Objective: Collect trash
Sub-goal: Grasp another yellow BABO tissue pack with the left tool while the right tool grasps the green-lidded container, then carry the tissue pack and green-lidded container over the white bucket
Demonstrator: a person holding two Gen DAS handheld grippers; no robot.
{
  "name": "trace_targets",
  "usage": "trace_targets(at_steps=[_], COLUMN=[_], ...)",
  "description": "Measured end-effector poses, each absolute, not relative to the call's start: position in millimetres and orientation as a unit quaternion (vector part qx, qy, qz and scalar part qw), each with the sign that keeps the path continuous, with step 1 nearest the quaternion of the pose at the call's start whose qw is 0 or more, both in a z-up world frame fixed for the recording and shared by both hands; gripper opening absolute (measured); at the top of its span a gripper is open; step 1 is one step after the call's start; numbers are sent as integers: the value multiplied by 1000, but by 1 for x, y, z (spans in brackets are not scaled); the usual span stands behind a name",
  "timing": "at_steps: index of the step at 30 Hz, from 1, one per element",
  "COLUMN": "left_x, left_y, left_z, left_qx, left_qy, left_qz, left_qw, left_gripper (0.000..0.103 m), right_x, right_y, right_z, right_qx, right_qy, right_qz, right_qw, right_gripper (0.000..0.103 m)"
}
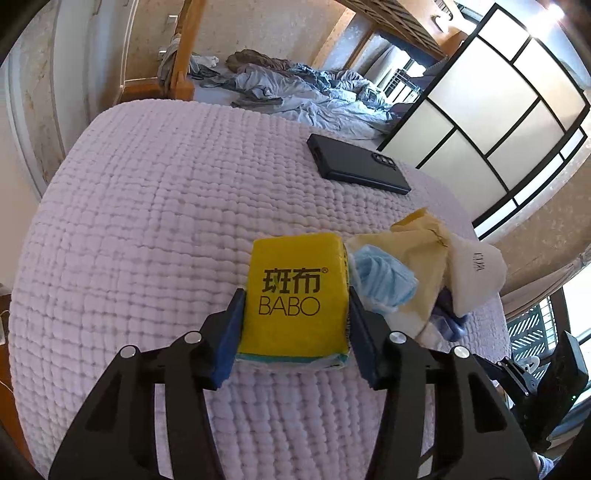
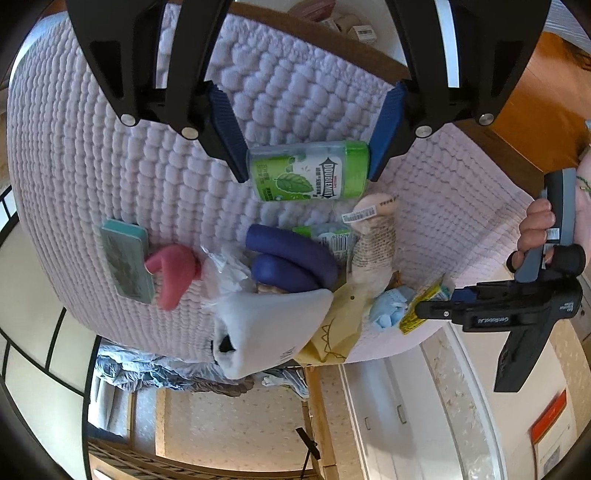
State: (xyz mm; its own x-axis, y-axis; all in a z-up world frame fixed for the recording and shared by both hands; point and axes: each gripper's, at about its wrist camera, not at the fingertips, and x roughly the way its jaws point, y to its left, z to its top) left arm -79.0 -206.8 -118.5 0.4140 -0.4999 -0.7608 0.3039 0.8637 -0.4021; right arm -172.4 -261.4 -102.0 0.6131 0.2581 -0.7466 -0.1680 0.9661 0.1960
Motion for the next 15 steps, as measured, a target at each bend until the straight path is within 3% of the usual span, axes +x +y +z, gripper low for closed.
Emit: trace_targets(at_steps=[15], left_x=[-133], left_y=[-197], left_z=[-106], left_qx=[-105], left_qy=[476], left_qz=[-237], left_qw=[840], left_gripper=[54], right_x=[-212], right_y=[-276], right_z=[-97], right_qx=[63], right_qy=[425], right_qz=[107], right_qw=[897], right_gripper=[63])
